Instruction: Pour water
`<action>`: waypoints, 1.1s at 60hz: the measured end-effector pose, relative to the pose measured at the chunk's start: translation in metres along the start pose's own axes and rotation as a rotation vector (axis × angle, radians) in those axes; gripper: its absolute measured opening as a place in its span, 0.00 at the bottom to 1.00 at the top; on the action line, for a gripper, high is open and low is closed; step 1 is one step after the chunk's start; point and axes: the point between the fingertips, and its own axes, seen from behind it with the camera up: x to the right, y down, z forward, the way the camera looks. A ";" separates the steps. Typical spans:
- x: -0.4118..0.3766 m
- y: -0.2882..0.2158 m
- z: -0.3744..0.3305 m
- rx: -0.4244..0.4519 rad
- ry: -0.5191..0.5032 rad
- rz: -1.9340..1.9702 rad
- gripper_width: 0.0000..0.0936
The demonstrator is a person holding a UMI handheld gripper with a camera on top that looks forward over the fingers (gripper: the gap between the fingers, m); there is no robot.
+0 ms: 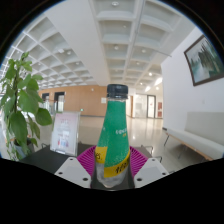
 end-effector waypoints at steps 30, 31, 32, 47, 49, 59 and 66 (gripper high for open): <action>-0.011 0.179 0.012 -0.235 0.007 -0.033 0.54; -0.011 0.179 0.011 -0.237 0.008 -0.033 0.56; -0.011 0.182 0.010 -0.252 0.008 -0.031 0.57; -0.006 0.167 -0.041 -0.342 0.078 -0.004 0.92; -0.007 0.160 -0.054 -0.341 0.087 -0.001 0.92; -0.024 0.131 -0.137 -0.357 0.115 0.000 0.91; -0.039 0.120 -0.200 -0.374 0.111 0.024 0.92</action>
